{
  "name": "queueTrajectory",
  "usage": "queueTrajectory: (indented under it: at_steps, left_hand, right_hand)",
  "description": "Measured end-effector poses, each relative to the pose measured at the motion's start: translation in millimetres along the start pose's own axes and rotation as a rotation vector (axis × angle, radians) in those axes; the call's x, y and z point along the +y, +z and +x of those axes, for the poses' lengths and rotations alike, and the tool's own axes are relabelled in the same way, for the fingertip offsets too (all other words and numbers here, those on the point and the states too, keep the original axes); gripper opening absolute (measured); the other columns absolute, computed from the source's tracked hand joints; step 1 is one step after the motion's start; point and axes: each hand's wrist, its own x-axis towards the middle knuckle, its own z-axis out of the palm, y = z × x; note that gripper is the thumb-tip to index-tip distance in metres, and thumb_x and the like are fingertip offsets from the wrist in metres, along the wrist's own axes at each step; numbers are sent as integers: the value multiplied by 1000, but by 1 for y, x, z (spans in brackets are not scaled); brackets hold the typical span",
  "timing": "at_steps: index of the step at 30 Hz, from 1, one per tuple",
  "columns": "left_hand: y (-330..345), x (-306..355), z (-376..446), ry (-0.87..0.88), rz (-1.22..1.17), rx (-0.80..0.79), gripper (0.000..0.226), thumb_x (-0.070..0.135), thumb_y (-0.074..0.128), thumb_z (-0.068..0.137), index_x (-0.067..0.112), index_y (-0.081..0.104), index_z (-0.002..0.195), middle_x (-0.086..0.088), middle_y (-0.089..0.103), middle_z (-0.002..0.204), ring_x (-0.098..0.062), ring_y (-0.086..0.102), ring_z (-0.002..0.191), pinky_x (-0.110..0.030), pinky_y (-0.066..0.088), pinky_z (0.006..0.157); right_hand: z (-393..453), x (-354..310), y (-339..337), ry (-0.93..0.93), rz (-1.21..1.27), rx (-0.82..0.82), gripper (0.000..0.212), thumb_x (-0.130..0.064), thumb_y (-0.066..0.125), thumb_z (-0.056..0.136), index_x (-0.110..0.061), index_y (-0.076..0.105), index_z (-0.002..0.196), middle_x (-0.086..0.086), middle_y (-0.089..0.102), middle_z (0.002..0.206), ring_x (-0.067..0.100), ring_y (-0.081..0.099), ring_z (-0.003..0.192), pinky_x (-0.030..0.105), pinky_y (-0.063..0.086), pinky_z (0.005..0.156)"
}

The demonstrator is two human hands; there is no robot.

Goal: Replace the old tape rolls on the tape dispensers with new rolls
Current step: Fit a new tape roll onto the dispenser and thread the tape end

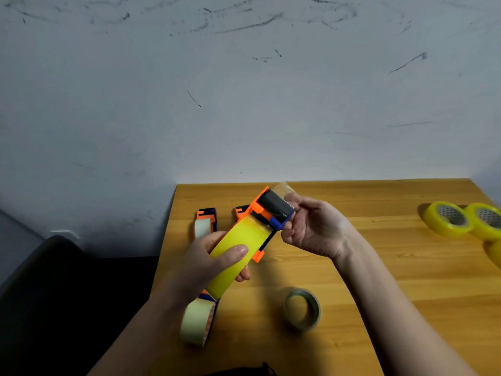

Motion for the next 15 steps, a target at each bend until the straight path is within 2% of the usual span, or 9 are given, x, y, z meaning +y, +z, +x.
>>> queueTrajectory:
  at_steps: [5,9,11,13,15]
  left_hand:
    - [0,-2,0,8,31,12,55,50,65,62,6,62,95,-13,71,71,-21,67,63,-29,53,61]
    - [-1,-1,-1,-14,-17,23,60,49,66,59,2,61,96,-14,71,69,-19,66,60,-27,54,57]
    - [-2,0,-2,-16,-33,22,62,49,66,57,2,61,97,-14,70,69,-19,66,59,-26,54,56]
    - [-2,1,-2,-15,-38,25,64,50,66,56,3,61,98,-13,71,70,-19,67,60,-26,55,57]
    - [-2,2,-2,-17,-51,45,64,52,65,53,4,62,96,-12,71,70,-18,67,61,-25,55,56]
  right_hand:
    - [-3,-4,-3,-36,-5,7,32,-31,37,81,-15,63,73,-2,51,69,13,43,56,24,31,57]
    - [-12,-4,-5,-114,-133,-86,18,-7,46,69,-15,57,81,-1,54,76,11,52,62,22,35,59]
    - [-14,-2,-7,-168,-264,-100,19,-1,51,76,-18,55,82,-2,54,83,8,56,72,21,36,58]
    - [-15,0,-6,-214,-397,-69,15,-6,59,82,-21,56,84,-2,59,91,7,58,86,23,36,61]
    - [-17,1,-2,-235,-485,-11,11,-13,63,86,-21,55,85,-3,63,94,6,58,90,27,35,68]
